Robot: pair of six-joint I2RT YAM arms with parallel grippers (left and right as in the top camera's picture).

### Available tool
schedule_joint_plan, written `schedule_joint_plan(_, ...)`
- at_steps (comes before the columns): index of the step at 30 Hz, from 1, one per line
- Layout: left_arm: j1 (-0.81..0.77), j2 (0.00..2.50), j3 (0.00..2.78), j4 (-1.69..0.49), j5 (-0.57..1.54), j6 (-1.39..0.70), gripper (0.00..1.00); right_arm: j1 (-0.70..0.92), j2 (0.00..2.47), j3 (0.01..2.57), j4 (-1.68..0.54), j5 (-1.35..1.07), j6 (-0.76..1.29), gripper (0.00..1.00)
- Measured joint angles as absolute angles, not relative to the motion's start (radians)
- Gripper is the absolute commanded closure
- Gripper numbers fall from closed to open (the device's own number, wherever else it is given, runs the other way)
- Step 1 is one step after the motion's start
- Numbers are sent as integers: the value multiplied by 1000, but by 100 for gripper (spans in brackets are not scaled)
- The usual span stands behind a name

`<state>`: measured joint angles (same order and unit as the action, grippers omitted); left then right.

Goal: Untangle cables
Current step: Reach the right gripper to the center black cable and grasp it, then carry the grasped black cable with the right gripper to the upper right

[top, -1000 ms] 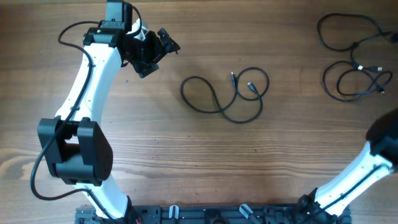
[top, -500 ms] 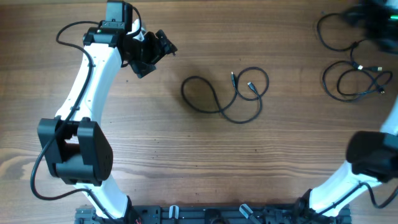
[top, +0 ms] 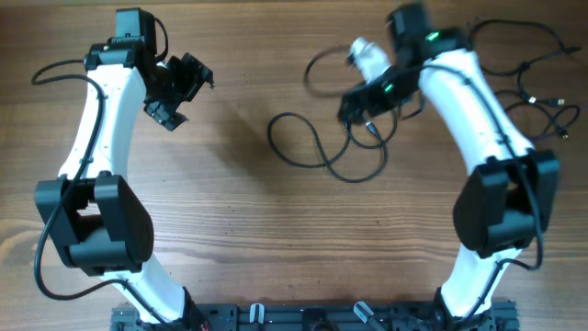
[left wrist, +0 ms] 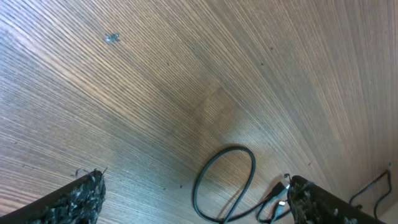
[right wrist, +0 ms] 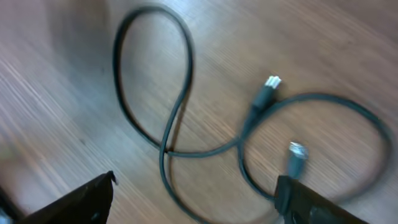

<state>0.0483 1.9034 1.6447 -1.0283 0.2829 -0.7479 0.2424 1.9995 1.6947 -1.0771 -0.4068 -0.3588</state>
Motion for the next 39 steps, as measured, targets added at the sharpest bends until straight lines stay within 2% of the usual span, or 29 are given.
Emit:
schedule_joint_plan(7, 47, 1903, 1645, -1029, 280, -751, 3, 389, 2000, 1408, -814, -357, -540, 16)
schedule_joint_plan(12, 47, 1903, 1645, -1028, 280, -751, 2, 454, 1999, 1280, -661, -247, -577, 22)
schedule_joint_plan(14, 47, 1903, 1645, -1028, 277, -751, 2, 465, 1993, 1256, -596, -206, -589, 30)
schedule_joint_plan(15, 47, 1903, 1645, -1029, 277, -751, 2, 467, 1991, 1246, -572, -193, -593, 41)
schedule_joint_plan(19, 47, 1903, 1645, -1028, 273, -751, 2, 467, 1971, 1194, -490, -175, -591, 57)
schedule_joint_plan(21, 47, 1903, 1645, -1028, 273, -751, 2, 467, 1965, 1184, -483, -175, -591, 70)
schedule_joint_plan(22, 47, 1903, 1645, -1028, 273, -751, 2, 468, 1963, 1180, -482, -175, -586, 84)
schedule_joint_plan(24, 47, 1903, 1645, -1028, 273, -751, 2, 469, 1961, 1177, -480, -175, -587, 95)
schedule_joint_plan(30, 47, 1903, 1645, -1028, 273, -751, 2, 469, 1960, 1175, -459, -169, -541, 96)
schedule_joint_plan(39, 47, 1903, 1645, -1025, 269, -754, 2, 460, 1938, 1288, -546, -70, -445, 96)
